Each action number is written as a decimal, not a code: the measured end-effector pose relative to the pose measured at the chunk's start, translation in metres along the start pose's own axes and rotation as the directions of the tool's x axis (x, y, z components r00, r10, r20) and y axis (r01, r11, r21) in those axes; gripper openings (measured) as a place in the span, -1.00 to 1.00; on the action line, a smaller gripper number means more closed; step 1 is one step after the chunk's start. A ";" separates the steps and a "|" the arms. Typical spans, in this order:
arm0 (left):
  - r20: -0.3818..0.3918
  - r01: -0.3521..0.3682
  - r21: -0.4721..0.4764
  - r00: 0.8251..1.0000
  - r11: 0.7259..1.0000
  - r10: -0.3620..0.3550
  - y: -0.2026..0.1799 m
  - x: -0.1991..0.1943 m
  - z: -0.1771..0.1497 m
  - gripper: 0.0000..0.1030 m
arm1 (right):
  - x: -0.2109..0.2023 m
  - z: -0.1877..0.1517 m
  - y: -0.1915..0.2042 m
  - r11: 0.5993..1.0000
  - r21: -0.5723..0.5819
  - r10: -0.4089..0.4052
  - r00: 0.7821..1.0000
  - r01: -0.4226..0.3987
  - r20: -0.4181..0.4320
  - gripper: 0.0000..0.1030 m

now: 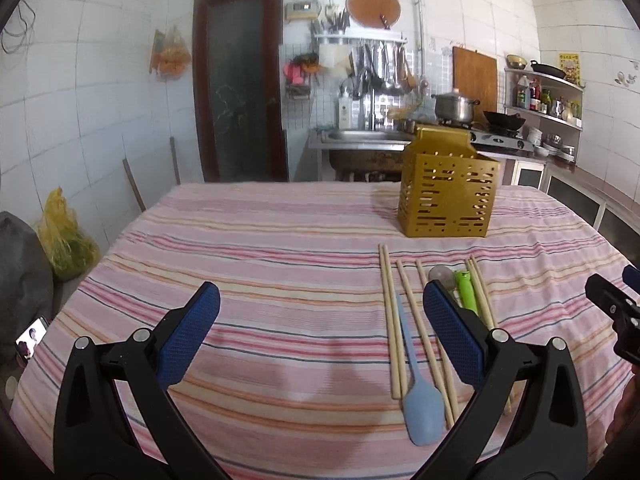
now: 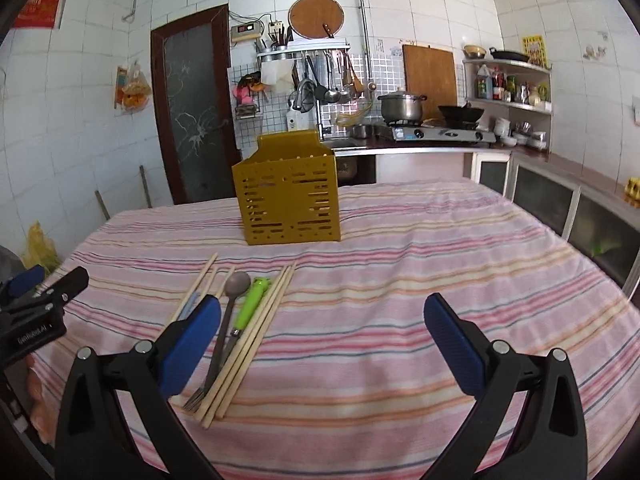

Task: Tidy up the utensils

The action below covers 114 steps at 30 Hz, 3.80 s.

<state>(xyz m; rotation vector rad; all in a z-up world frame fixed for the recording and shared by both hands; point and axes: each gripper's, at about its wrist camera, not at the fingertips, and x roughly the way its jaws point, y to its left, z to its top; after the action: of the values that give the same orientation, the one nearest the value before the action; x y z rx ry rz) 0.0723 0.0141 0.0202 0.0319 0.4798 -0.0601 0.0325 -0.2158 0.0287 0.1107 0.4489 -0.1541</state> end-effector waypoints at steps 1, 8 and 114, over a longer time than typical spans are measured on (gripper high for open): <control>-0.018 0.010 -0.008 1.000 1.000 -0.011 0.003 0.005 0.002 0.90 | 0.003 0.001 0.003 1.000 -0.007 -0.004 1.000 0.004 -0.004 0.93; -0.038 -0.051 0.025 0.998 0.998 0.052 0.006 0.027 0.014 0.90 | 0.029 0.014 0.005 1.000 0.000 -0.014 0.998 0.014 -0.056 0.93; -0.468 0.142 0.104 0.880 0.984 -0.077 -0.042 0.219 0.021 0.28 | 0.174 0.016 0.043 0.985 -0.050 -0.170 0.863 0.167 -0.476 -0.04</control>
<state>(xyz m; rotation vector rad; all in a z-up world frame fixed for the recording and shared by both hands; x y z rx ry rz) 0.2727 -0.0400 -0.0634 0.1557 0.9584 -0.2003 0.2014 -0.1976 -0.0309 0.1016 0.9586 -0.3005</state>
